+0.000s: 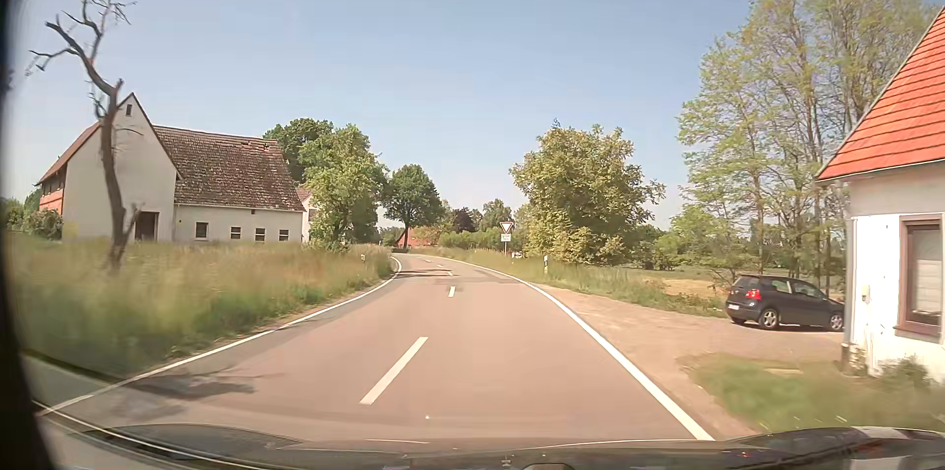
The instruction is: Follow the waypoints while adhering to traffic rules and regulations
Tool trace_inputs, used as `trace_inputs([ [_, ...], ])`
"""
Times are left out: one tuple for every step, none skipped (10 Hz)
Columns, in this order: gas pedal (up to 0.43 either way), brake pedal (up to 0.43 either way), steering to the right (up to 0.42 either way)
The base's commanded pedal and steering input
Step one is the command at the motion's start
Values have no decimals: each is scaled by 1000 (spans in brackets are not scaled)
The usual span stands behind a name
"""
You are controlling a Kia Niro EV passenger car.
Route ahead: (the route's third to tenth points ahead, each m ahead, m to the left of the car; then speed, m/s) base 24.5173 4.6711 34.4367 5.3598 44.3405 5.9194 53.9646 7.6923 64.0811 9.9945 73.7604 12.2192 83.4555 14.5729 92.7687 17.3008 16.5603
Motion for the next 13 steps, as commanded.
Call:
trace_inputs([
  [118,0,-15],
  [118,0,-17],
  [118,0,-18],
  [138,0,-19],
  [150,0,-21],
  [157,0,-24],
  [157,0,-24],
  [157,0,-24],
  [169,0,-24],
  [169,0,-23],
  [169,0,-23],
  [169,0,-22],
  [177,0,-22],
])
